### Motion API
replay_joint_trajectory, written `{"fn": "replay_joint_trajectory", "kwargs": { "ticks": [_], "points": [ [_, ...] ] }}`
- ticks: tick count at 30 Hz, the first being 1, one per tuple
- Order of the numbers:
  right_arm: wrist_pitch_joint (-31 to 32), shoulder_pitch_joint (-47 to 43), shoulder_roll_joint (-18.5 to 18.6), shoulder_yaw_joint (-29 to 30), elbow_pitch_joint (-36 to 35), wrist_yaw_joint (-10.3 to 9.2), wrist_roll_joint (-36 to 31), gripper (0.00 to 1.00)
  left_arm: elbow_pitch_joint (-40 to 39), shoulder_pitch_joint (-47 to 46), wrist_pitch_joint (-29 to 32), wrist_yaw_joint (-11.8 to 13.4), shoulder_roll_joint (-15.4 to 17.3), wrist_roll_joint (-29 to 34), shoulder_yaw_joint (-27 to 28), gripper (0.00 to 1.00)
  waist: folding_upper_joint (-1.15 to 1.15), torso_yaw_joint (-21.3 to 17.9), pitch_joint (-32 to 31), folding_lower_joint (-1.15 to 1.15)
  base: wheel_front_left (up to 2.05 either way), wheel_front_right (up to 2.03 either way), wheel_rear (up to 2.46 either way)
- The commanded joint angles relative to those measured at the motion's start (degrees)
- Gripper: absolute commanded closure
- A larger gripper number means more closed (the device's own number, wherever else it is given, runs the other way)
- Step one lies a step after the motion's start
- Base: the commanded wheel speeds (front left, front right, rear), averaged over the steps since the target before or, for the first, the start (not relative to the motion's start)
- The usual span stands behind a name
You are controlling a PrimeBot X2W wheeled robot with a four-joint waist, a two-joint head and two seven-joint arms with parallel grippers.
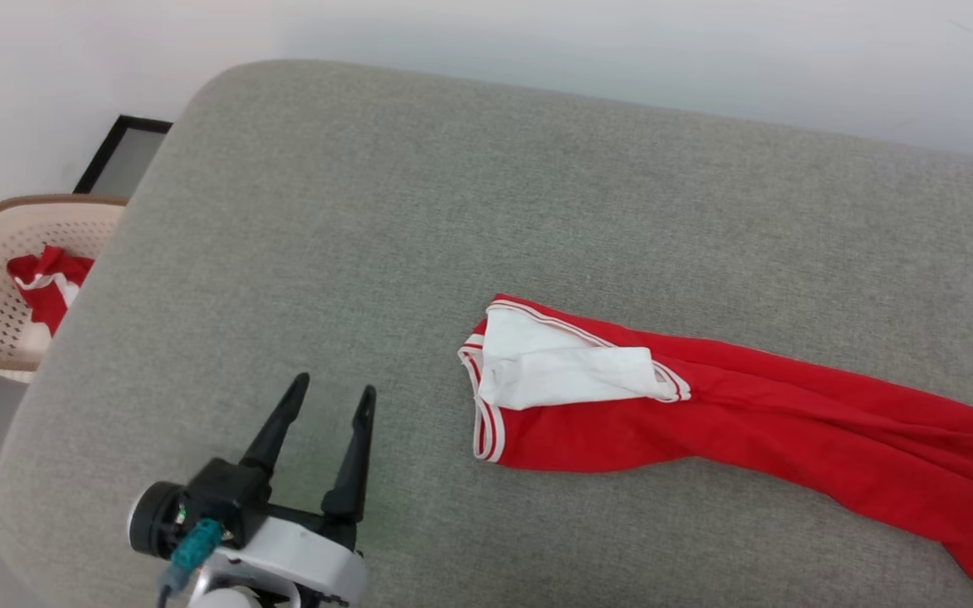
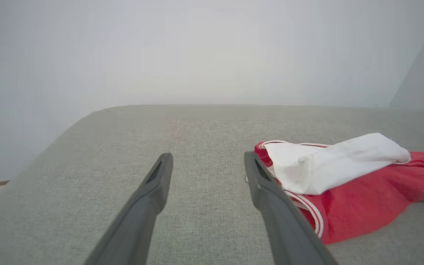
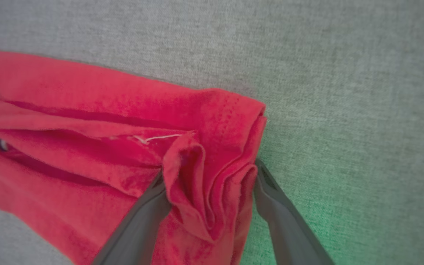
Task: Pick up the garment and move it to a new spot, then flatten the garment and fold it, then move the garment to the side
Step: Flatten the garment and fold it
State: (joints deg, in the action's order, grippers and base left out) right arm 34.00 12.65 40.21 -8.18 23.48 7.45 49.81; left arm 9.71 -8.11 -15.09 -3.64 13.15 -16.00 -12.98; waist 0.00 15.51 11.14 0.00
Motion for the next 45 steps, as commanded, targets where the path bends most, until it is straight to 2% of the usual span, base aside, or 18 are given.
{"fn": "replay_joint_trajectory", "kwargs": {
  "ticks": [1, 2, 3, 7, 14, 20, 24, 28, 33, 40, 45],
  "points": [
    [1.95, -1.80, -3.58, -2.03, 1.15, 0.05, -0.57, 0.29, -0.83, 0.77, -0.04, -0.51, -0.95, 2.17, 1.24, 0.00, 0.00, -0.40, 0.19, 0.00, 0.00, 0.00, 0.00],
    [1.95, -1.50, -4.13, -1.70, 0.98, 0.05, -0.96, 0.73, -1.04, 1.14, -0.04, -0.88, -1.44, 3.30, 2.02, 0.00, 0.00, -0.68, 0.31, 0.00, 0.00, 0.00, 0.00],
    [1.69, -1.14, -4.69, -1.36, 0.75, 0.05, -1.26, 1.00, -1.14, 1.34, -0.04, -1.17, -2.02, 4.35, 2.58, 0.00, 0.00, -0.93, 0.34, 0.00, 0.00, 0.00, 0.00],
    [-0.10, 0.52, -5.36, 0.18, 0.07, 0.00, -2.87, 1.00, -1.67, 1.81, -0.04, -2.30, -3.42, 7.26, 5.05, 0.00, 0.00, -2.40, 0.39, 0.00, 0.00, 0.00, 0.00],
    [-4.41, 3.60, -3.40, 7.53, 1.37, -0.05, -3.28, 1.00, -2.89, 3.42, -0.05, -3.46, -4.69, 8.32, 8.71, 0.00, 0.00, -6.24, 0.11, 0.00, 0.00, 0.00, 0.00],
    [-7.18, 4.62, 1.99, 14.20, 5.59, -0.02, -5.72, 1.00, -4.70, 3.37, -0.05, -3.75, -4.96, 8.48, 10.38, 0.00, 0.00, -8.71, 0.91, 0.00, 0.00, 0.00, 0.00],
    [-9.37, 6.11, 4.48, 18.42, 10.29, -0.02, -7.28, 1.00, -5.26, 2.64, -0.05, -3.83, -4.50, 7.93, 9.59, 0.00, 0.00, -9.45, 1.58, 0.00, 0.00, 0.00, 0.00],
    [-9.26, 6.96, 3.49, 18.48, 10.86, -0.02, -6.86, 1.00, -5.80, 2.38, -0.05, -3.82, -4.03, 6.80, 7.87, 0.00, 0.00, -9.76, 1.57, 0.00, 0.00, 0.00, 0.00],
    [-7.03, 5.89, 0.67, 13.23, 4.50, -0.02, -3.79, 1.00, -6.53, 2.90, -0.05, -3.82, -3.26, 5.96, 6.34, 0.00, 0.00, -10.07, 1.10, 0.00, 0.00, 0.00, 0.00],
    [-2.12, 3.47, -2.56, 5.46, -13.30, -0.02, 2.44, 1.00, -6.57, 3.58, -0.04, -3.83, -3.40, 5.97, 6.26, 0.00, 0.00, -9.24, -0.38, 0.00, 0.00, 0.00, 0.00],
    [1.26, 4.77, -5.85, 0.86, -23.50, -0.01, 2.27, 1.00, -6.45, 4.04, -0.05, -3.83, -4.08, 5.61, 6.65, 0.00, 0.00, -8.12, -0.79, 0.00, 0.00, 0.00, 0.00]
  ]
}}
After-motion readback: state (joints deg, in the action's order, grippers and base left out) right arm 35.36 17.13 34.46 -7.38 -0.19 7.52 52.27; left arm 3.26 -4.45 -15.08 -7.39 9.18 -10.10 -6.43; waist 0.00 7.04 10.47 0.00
